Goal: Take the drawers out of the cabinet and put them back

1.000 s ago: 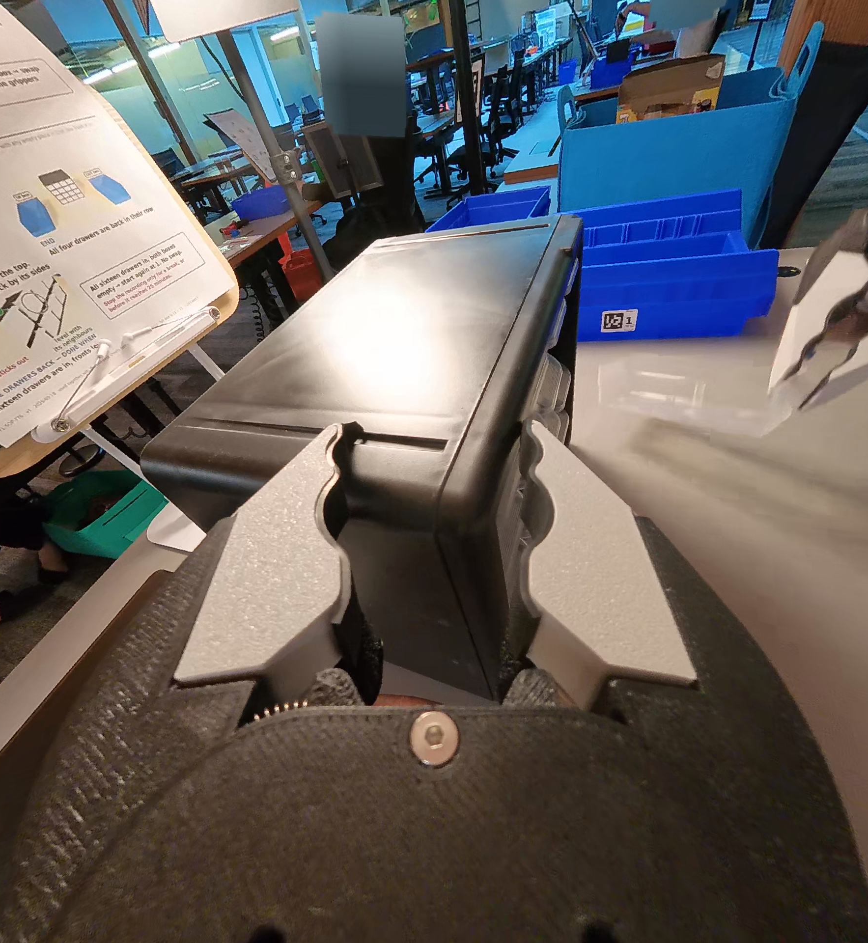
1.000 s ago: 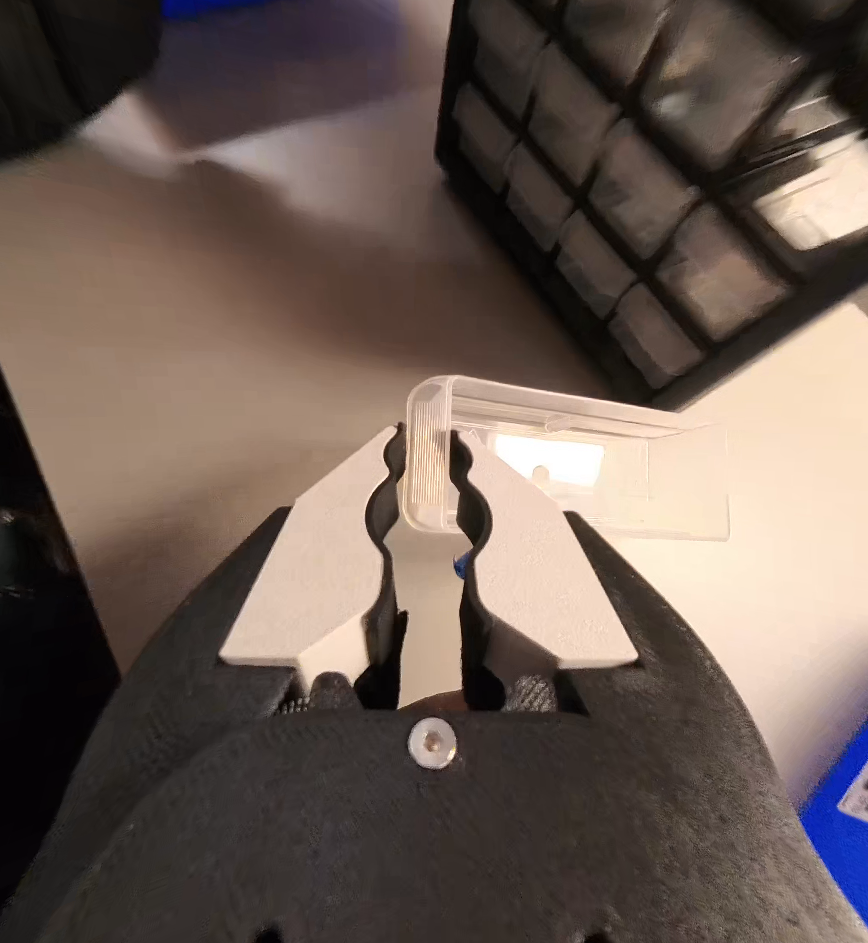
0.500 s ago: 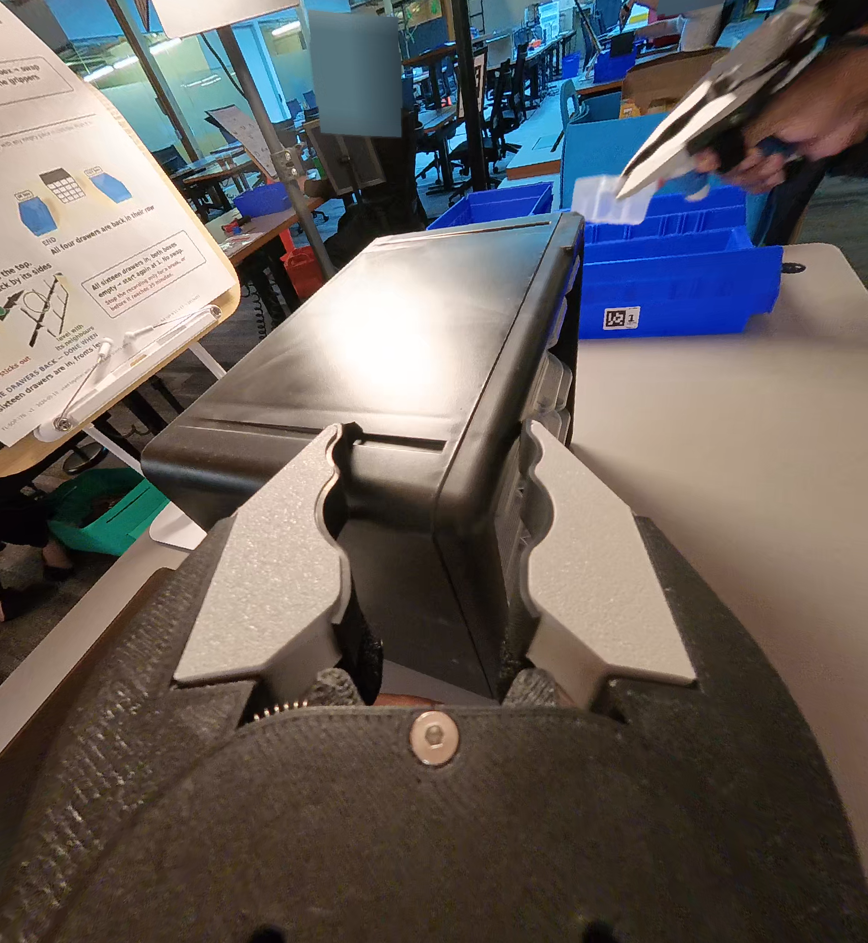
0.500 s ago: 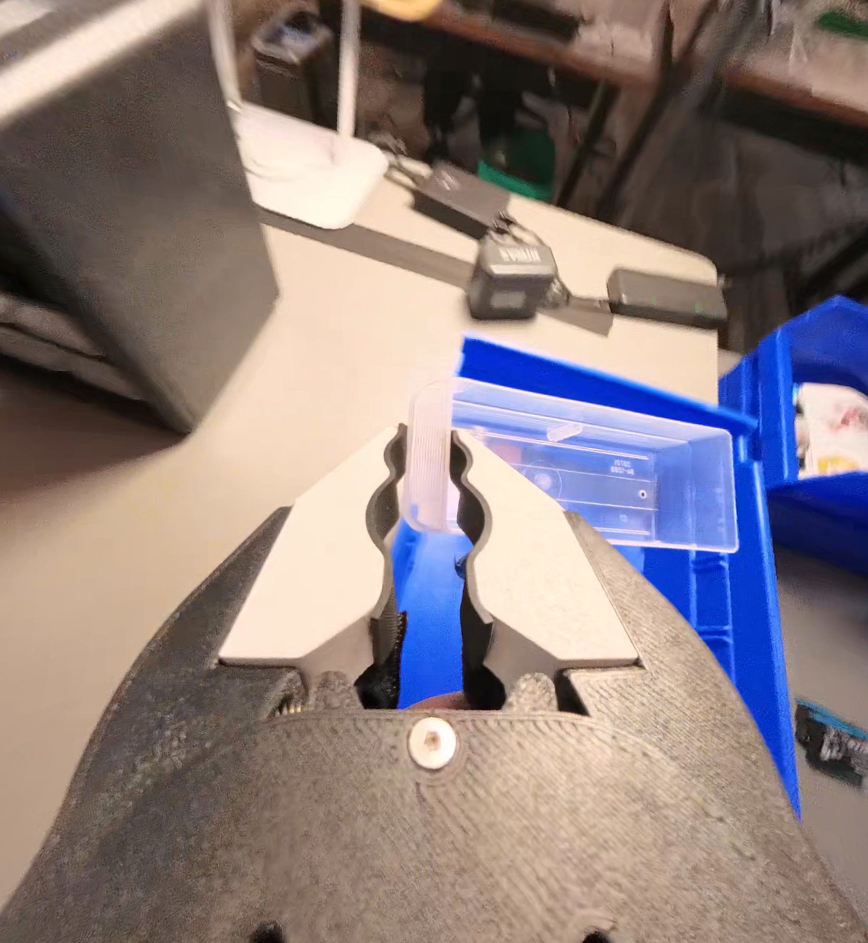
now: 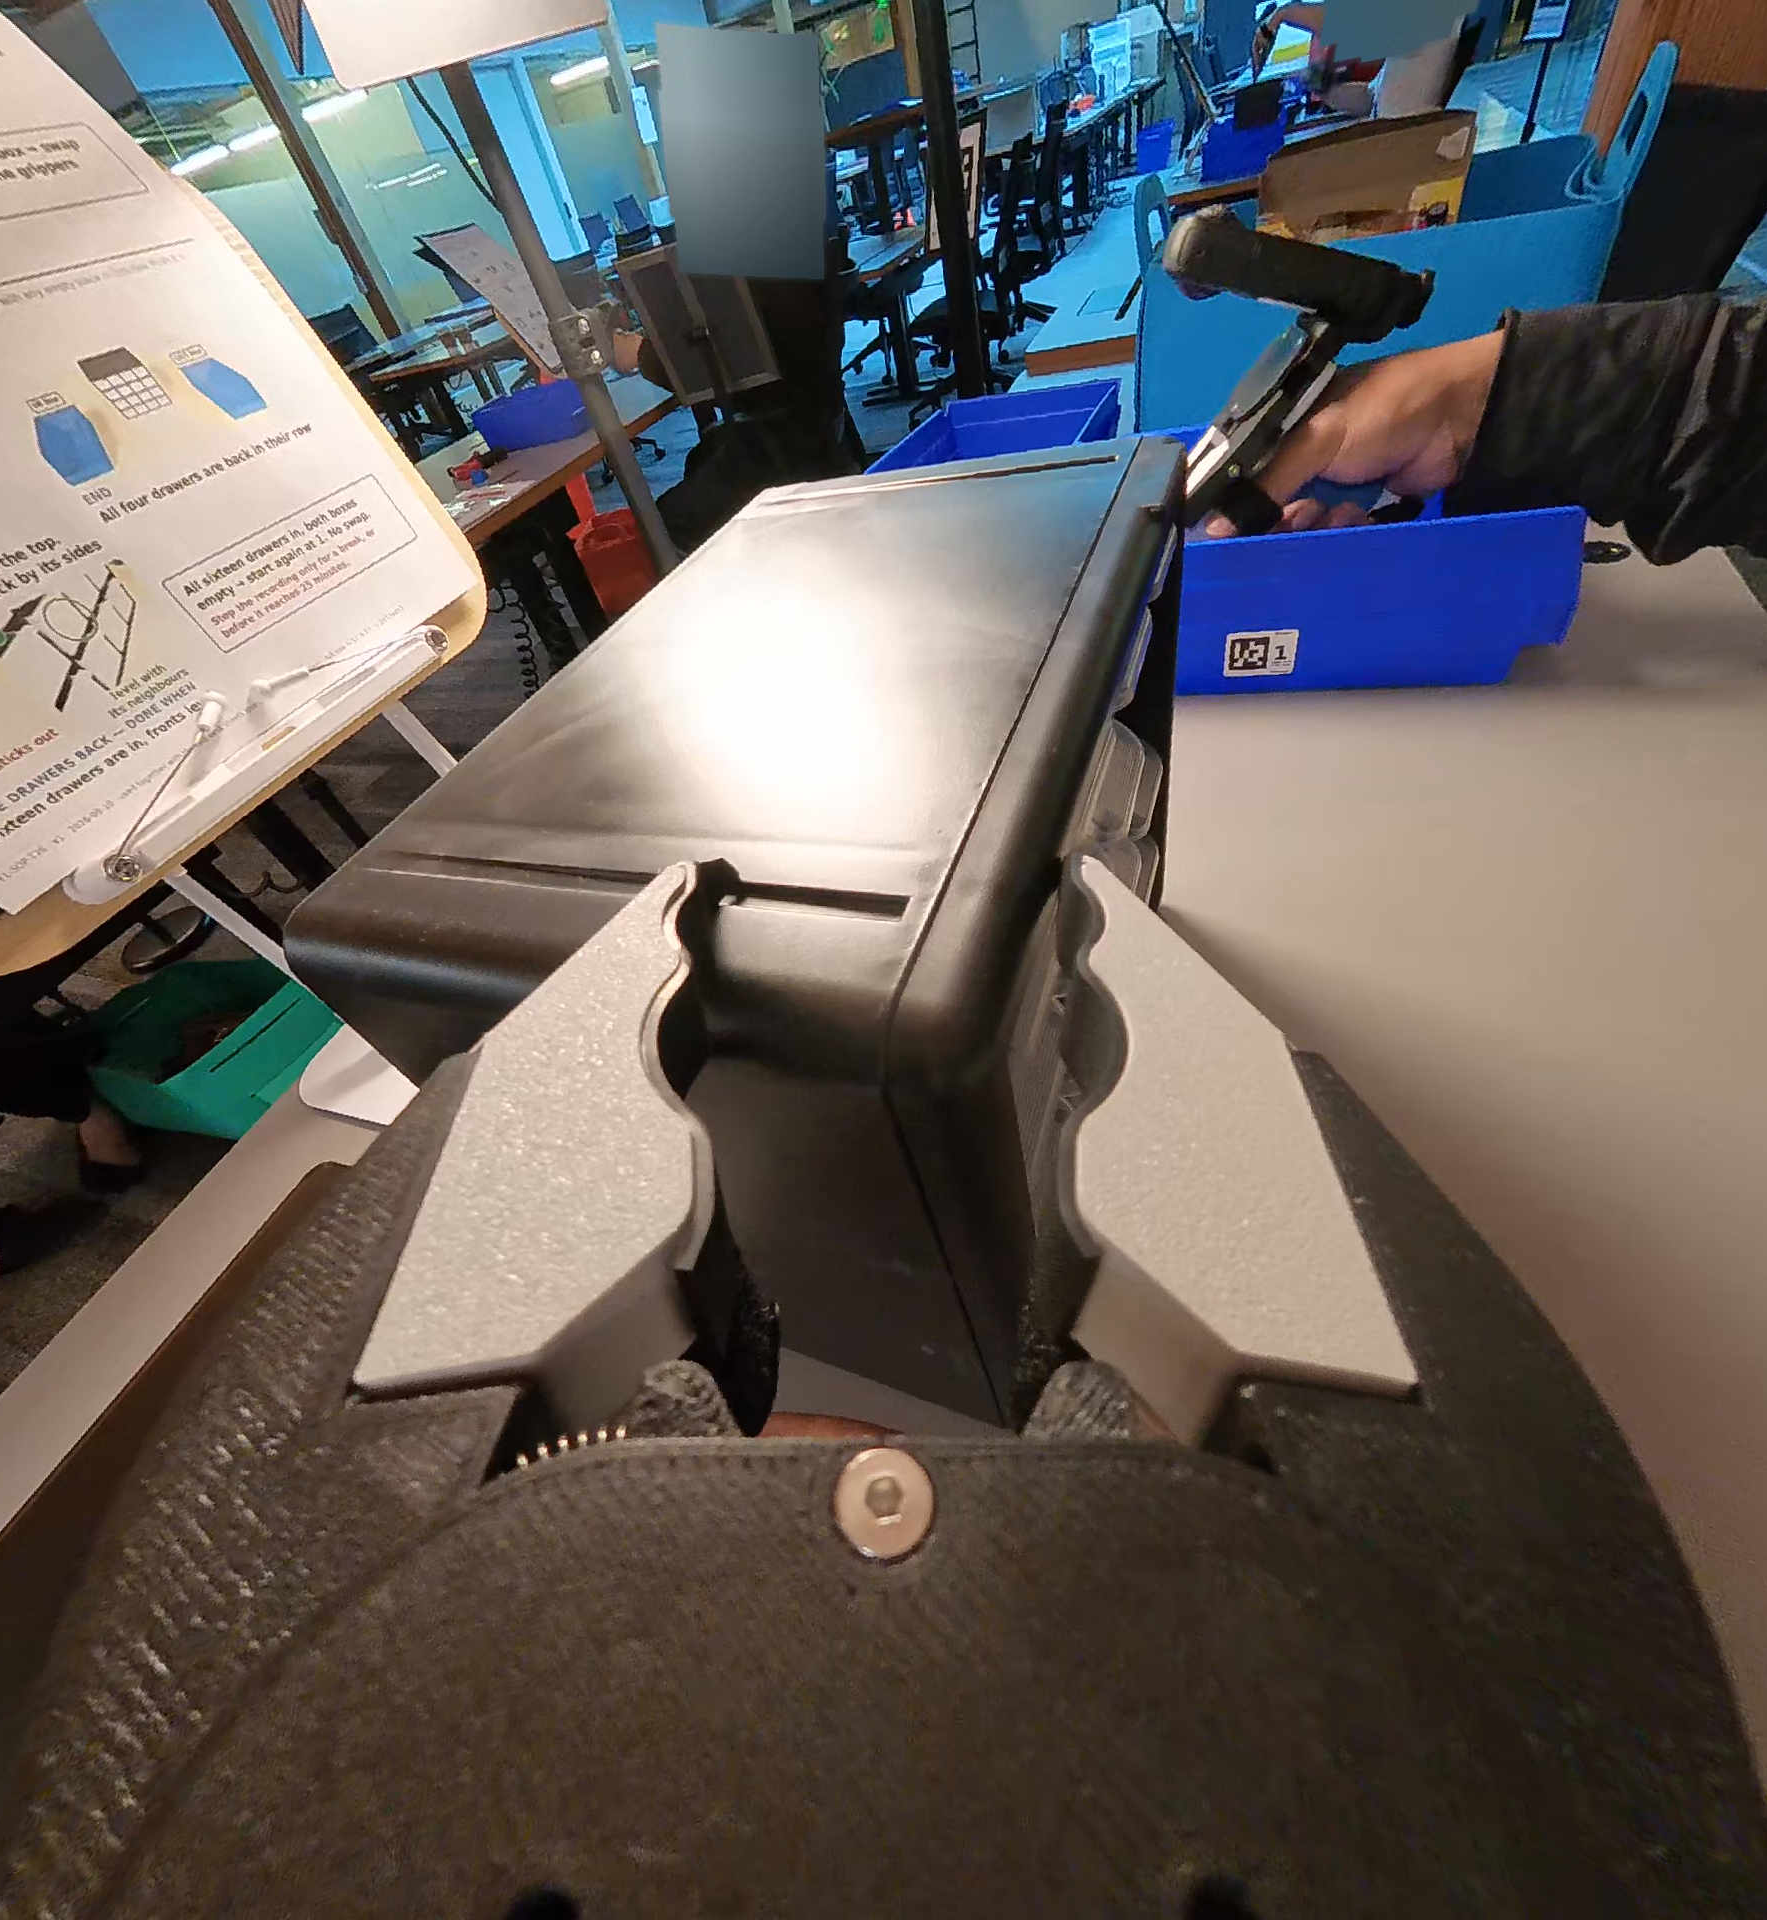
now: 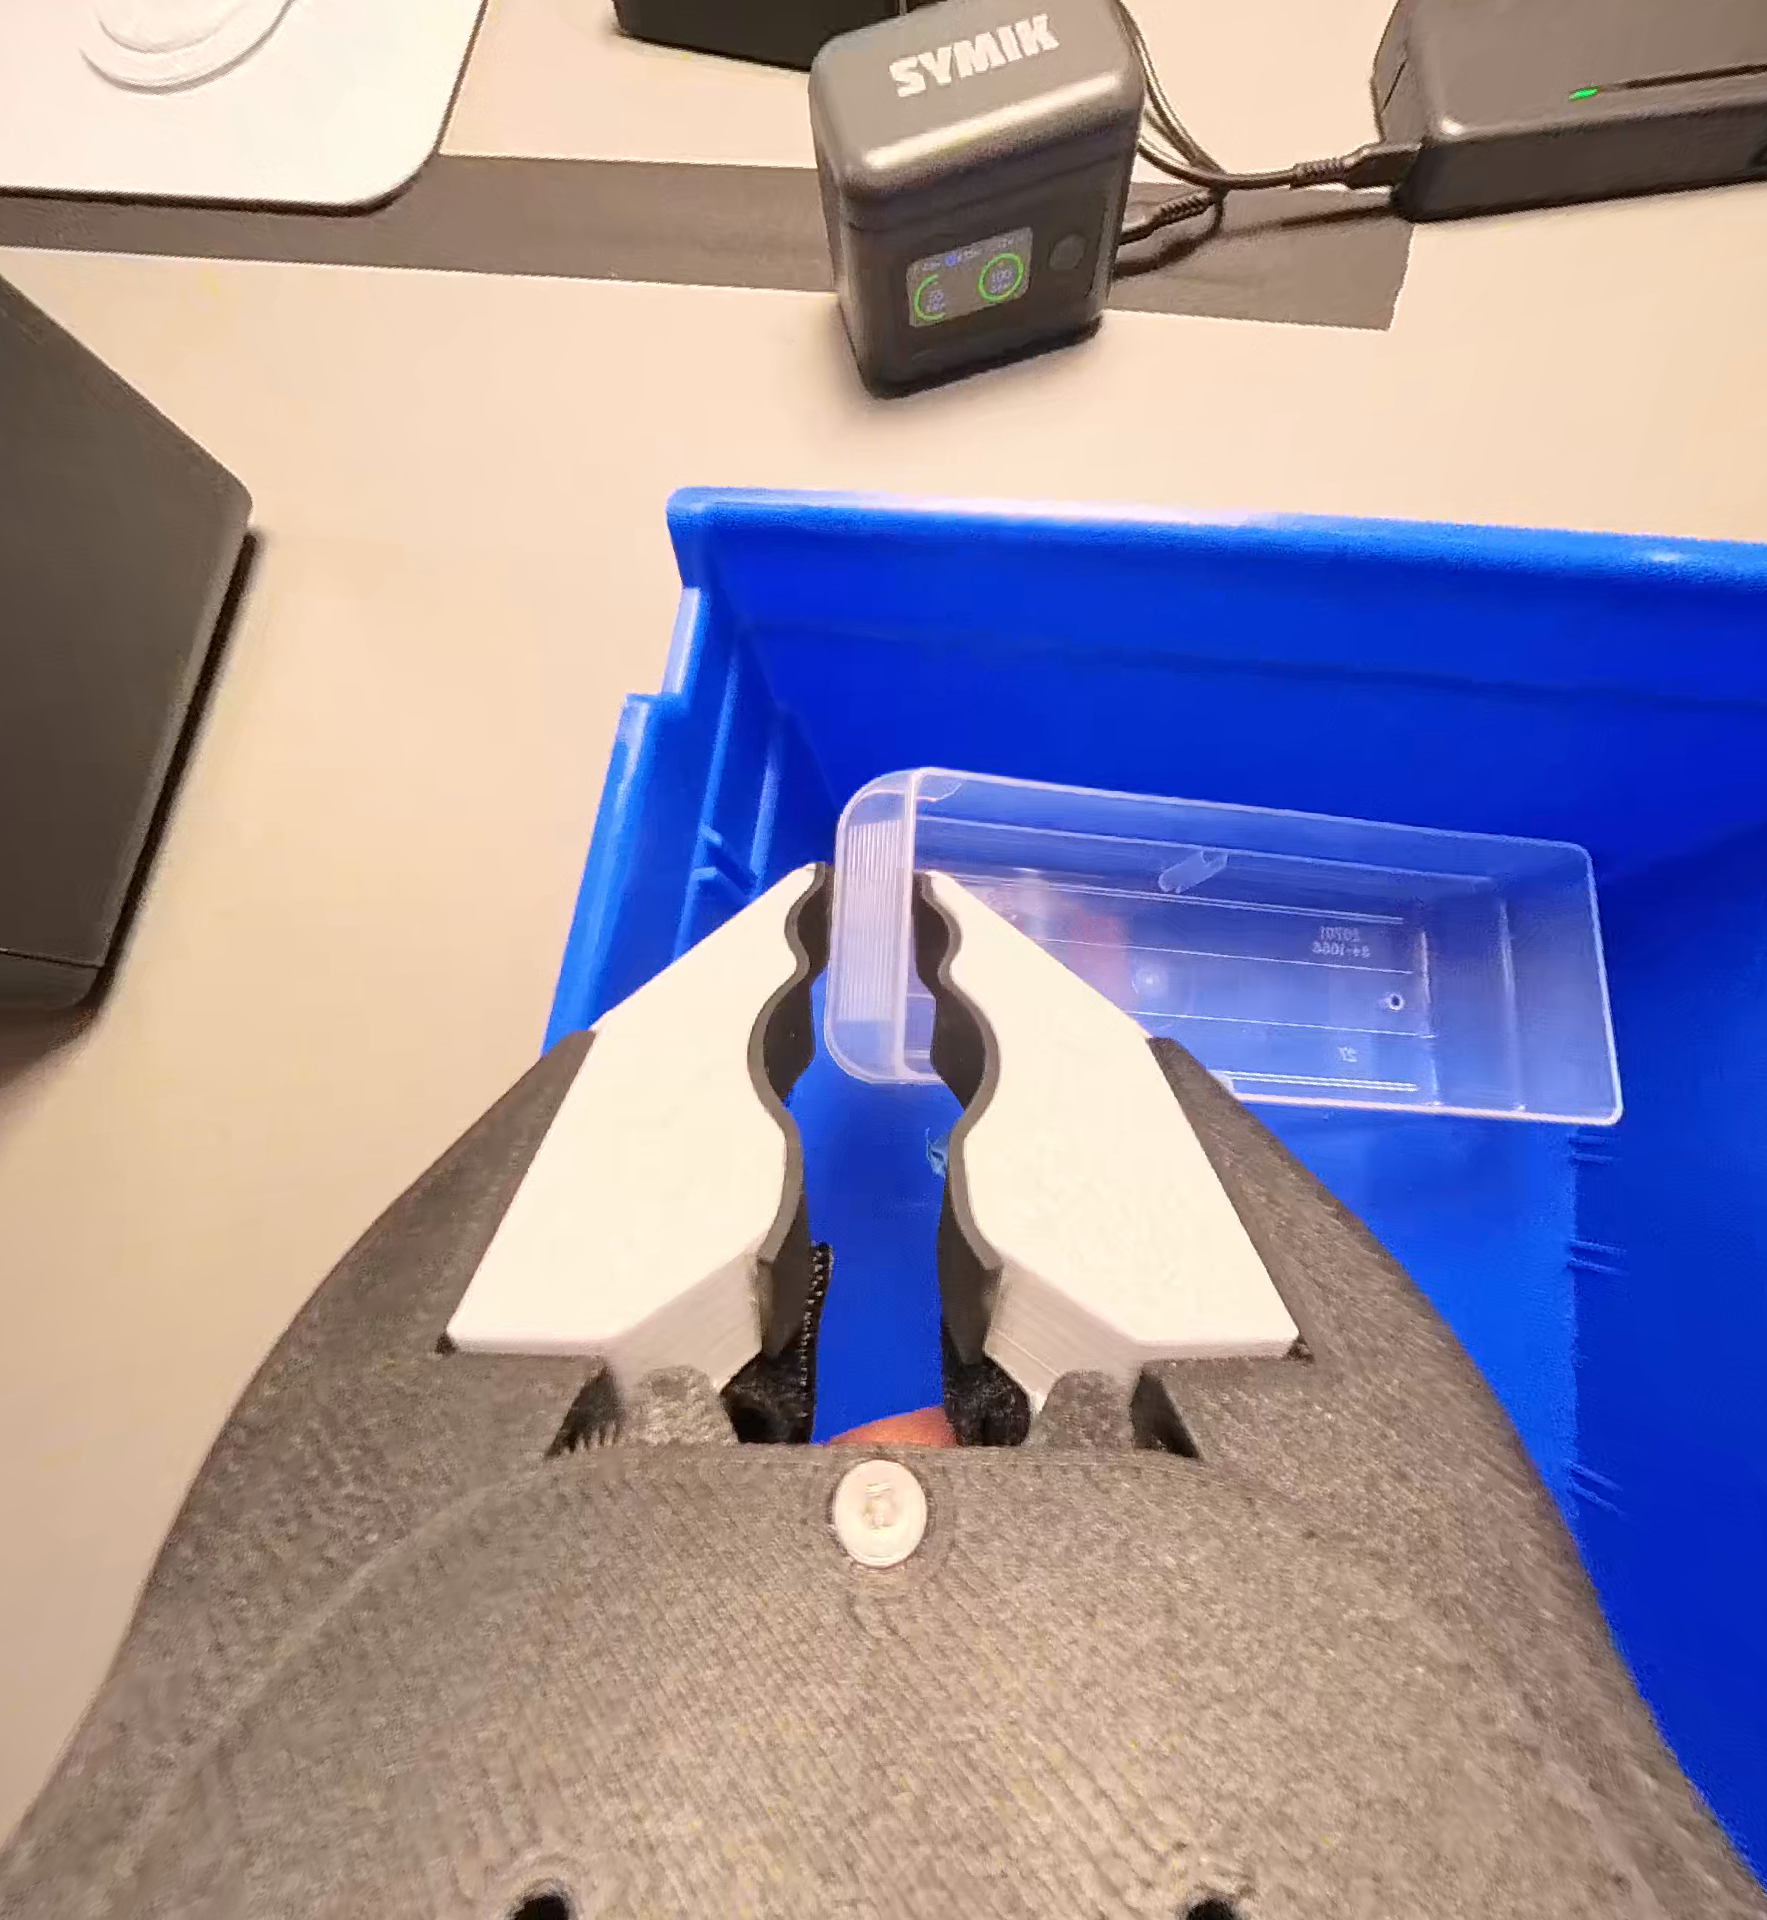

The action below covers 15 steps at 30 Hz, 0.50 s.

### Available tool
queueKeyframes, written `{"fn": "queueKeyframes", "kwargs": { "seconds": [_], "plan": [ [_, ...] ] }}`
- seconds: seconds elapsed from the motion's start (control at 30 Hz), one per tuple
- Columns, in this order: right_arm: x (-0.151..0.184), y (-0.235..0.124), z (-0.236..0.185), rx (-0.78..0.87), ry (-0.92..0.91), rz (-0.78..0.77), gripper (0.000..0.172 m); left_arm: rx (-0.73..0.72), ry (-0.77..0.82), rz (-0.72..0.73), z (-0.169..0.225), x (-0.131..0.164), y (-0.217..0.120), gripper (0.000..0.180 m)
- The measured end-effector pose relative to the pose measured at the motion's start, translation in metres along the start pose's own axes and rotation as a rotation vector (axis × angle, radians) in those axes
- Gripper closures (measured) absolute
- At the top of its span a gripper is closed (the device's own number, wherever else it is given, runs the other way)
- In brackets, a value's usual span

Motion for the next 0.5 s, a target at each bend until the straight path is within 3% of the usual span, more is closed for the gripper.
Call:
{"fn": "queueKeyframes", "kwargs": {
  "seconds": [0.13, 0.3, 0.4, 0.5],
  "plan": [
    [-0.001, -0.007, 0.0, -0.047, 0.008, 0.052, 0.15, 0.002, -0.001, 0.001, 0.0, 0.0, 0.0, 0.113],
    [-0.011, -0.049, 0.009, 0.067, 0.046, 0.158, 0.143, 0.0, -0.002, 0.0, 0.0, 0.0, 0.0, 0.113],
    [-0.019, -0.089, -0.02, 0.059, 0.0, 0.28, 0.138, 0.001, -0.001, -0.001, 0.0, 0.0, 0.0, 0.113],
    [-0.014, -0.113, -0.083, -0.109, -0.038, 0.417, 0.139, 0.001, 0.0, -0.004, 0.0, 0.0, 0.0, 0.113]
  ]
}}
Point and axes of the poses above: each gripper's, where its closed fingertips meet, y out along the fingers, x out of its underside, z = x × y across the jaws, the point moved 6 cm from there along -y, back along the fingers, and after that the axes turned 11 degrees about -z, right-handed, at the moved point
